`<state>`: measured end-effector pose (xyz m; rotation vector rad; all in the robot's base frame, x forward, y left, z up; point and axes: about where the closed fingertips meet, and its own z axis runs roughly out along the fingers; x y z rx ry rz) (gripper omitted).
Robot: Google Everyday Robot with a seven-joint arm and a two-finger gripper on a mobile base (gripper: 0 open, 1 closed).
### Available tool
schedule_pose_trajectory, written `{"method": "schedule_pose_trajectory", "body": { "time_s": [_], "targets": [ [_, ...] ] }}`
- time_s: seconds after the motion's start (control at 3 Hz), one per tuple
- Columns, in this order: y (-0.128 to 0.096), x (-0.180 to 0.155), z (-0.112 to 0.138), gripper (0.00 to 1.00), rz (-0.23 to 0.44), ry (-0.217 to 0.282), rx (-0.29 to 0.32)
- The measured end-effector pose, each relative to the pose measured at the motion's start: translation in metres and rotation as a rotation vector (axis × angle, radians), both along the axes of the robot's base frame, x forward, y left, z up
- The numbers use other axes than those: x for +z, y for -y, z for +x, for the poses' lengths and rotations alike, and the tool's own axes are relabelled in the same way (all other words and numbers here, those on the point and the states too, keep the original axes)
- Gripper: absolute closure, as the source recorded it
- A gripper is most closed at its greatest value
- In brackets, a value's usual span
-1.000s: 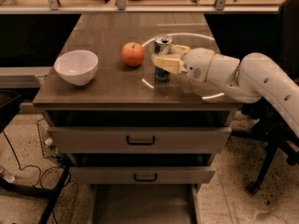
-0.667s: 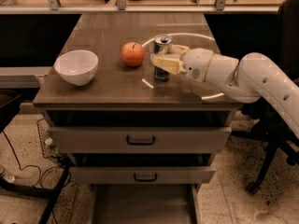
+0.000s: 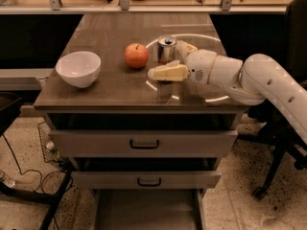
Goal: Move redbull can near white bowl
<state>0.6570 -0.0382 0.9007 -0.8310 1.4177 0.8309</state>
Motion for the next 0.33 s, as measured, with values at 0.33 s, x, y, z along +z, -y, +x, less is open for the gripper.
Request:
{"method": "schedule_pose_trajectory", "body": {
  "time_s": [0.33],
  "targets": [
    [-0.0001,0.0000,0.0000,0.00,0.000,0.000,0.000]
  ]
}}
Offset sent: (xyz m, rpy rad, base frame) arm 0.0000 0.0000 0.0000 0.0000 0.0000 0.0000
